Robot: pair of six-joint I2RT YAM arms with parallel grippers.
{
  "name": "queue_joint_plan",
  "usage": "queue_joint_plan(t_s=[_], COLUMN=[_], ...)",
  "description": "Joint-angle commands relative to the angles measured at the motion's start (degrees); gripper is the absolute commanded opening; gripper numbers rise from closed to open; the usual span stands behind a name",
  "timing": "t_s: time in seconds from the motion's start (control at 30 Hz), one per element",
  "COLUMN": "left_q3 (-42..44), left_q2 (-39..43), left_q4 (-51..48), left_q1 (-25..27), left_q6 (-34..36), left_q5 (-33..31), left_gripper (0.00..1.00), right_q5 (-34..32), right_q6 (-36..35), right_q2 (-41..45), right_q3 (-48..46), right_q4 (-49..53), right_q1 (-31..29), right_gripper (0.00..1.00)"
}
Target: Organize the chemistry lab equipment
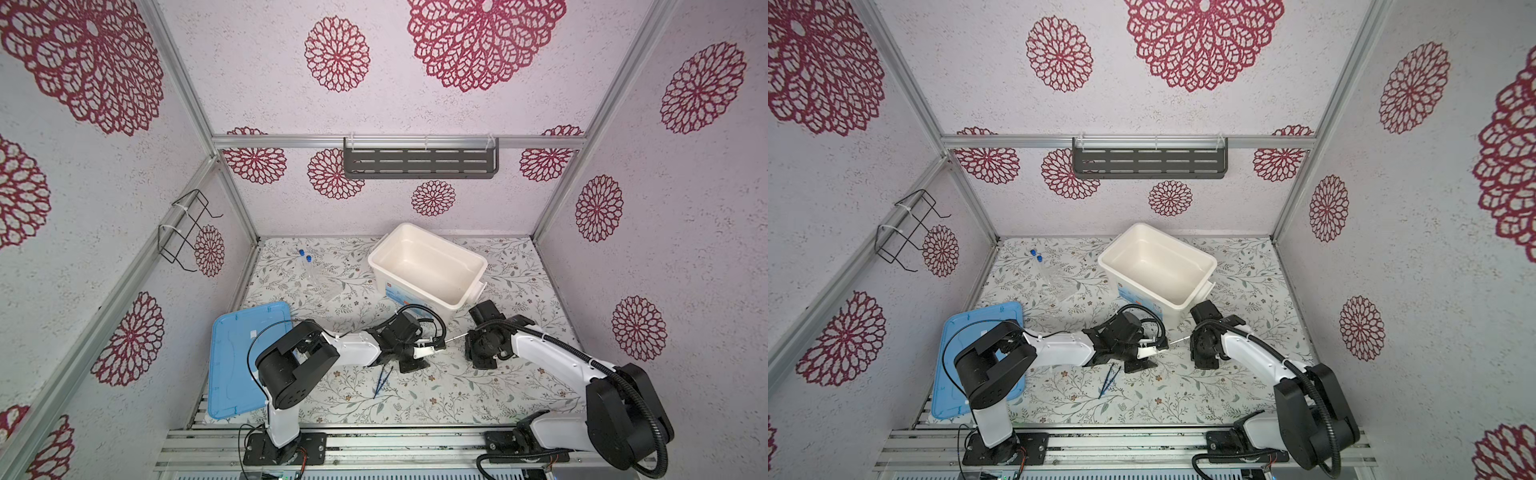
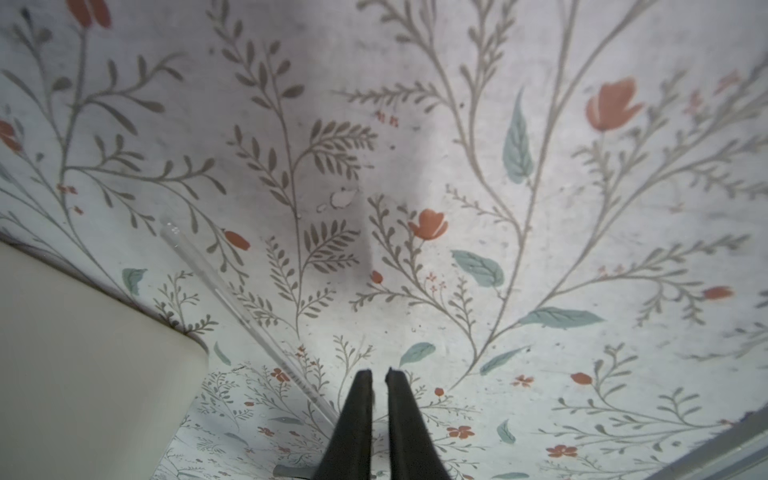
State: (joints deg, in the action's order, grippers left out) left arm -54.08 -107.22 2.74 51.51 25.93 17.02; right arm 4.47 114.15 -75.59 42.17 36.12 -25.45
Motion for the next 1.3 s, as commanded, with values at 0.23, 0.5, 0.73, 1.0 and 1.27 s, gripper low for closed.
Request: queue_joint_plan(t_s=[0.23,0.5,0.73,1.0,1.27], left_q3=[-0.40,1.17,0.37,-6.12,-8.80], left_q2=[-1.83,5.42,5.64,0.34,-2.91], left_q4=[1.14,3.30,2.37,-6.09,-11.69], left_q1=[-0.15,-1.26,-5.35,-6.32,-6.39], left_q6=[-1.63,-5.44,-6.78,-6.68,-7.74], left_q5=[-1.36,-3.72,-7.46,-3.54,-3.85], left_gripper=[0.33,0.47,0.55,0.55,0.53], right_q5=[-3.50,-5.78,-6.01,-0.91,-1.61], right_q6=[0.40,-7.91,-21.77,-26.54,-32.18], right_q2=[0.80,7.69,21.64,29.97,27.73], right_q3=[0.54,-4.41,-13.02,-18.25,-14.15], right_q4=[3.24,0.65,0.48,3.40,8.99], right_q1=[-0.19,2.78,10.16,15.55,18.19], right_gripper=[0.24,0.34,0.42,0.46,0.49])
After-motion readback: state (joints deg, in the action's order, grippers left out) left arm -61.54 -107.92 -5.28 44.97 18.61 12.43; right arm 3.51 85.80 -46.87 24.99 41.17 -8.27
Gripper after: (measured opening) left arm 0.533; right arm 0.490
